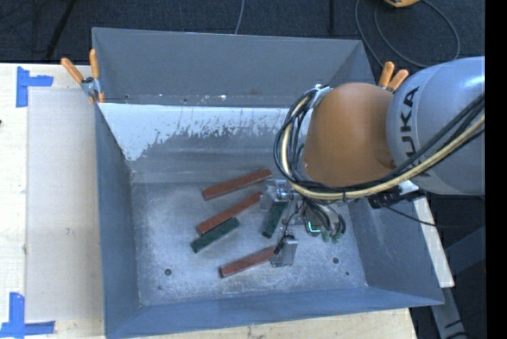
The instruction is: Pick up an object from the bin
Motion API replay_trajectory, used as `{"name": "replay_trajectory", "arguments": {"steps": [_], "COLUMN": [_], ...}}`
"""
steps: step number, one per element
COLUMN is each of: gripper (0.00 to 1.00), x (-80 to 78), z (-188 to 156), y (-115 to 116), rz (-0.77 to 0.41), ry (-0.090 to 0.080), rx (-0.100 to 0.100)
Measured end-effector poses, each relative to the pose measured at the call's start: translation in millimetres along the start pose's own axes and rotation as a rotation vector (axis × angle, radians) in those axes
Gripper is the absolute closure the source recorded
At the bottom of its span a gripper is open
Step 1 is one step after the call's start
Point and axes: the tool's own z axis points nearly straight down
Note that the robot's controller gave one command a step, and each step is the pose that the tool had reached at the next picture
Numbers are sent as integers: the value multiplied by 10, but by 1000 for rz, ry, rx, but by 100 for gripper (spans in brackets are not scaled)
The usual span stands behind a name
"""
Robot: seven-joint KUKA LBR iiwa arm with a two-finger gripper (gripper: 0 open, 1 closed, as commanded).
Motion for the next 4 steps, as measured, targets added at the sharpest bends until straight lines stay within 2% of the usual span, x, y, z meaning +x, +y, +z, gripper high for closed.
{"name": "replay_trajectory", "arguments": {"steps": [1,2,3,4], "gripper": [0,0,0,0], "x": [-18,-371,-533,-727], "z": [-39,400,583,457], "y": [-4,76,42,97], "rz": [2,-174,-244,-462], "ry": [-8,-18,-3,-11], "rx": [0,1,0,2]}}
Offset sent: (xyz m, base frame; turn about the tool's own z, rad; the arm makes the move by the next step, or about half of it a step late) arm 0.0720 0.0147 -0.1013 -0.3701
